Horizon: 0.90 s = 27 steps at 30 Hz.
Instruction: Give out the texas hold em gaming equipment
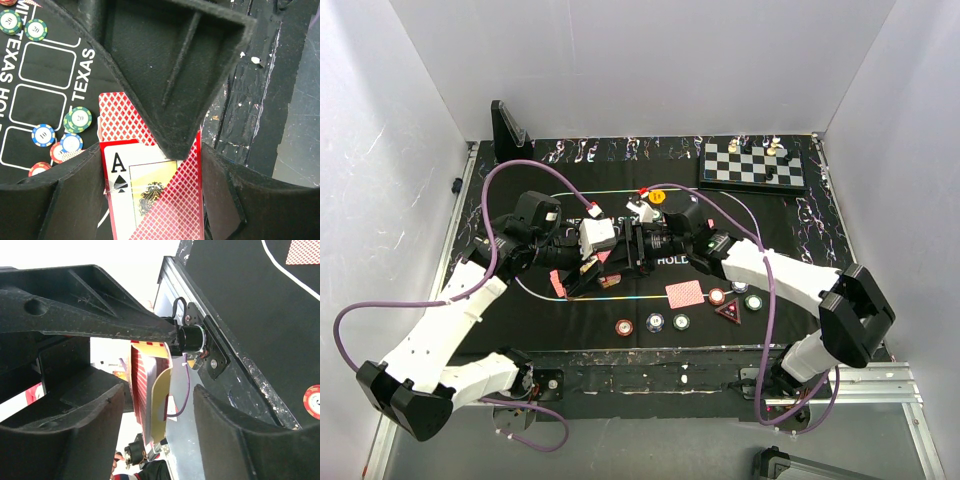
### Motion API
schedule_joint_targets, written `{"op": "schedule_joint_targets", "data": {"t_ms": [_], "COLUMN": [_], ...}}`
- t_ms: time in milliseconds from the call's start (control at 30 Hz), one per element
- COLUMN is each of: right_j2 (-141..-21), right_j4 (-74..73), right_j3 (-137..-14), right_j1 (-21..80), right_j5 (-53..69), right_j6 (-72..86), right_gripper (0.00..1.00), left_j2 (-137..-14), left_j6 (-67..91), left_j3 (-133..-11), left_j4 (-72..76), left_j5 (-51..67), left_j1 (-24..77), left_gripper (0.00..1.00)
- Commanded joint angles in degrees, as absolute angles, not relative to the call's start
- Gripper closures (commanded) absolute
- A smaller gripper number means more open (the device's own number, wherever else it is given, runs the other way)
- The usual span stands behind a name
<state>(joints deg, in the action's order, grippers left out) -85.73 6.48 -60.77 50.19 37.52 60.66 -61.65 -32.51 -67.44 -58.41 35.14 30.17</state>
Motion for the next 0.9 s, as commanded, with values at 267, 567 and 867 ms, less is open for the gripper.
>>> {"op": "schedule_joint_targets", "data": {"t_ms": [267,567,867], "right_j2": [-83.32,-81.74,-79.98], "right_j4": [12.13,13.36,13.71], "right_j3": [-56.69,-54.76,-53.18], "right_j1": [47.46,46.06,44.91], "right_j5": [38.76,39.2,39.64], "right_j6": [62.75,63.72,64.16], "right_gripper": [0.58,0.67,0.71], "left_j2": [-59.85,-59.85,-59.77], "left_j6": [-32.26,-31.91,-31.64], "left_j3": [-69.43,-69.52,-69.61], "left_j4": [-57.48,-57.39,-57.39], "left_j5": [36.91,37.0,36.83], "left_j1": [30.15,30.15,30.15], "left_gripper": [0.8,0.8,0.81]}}
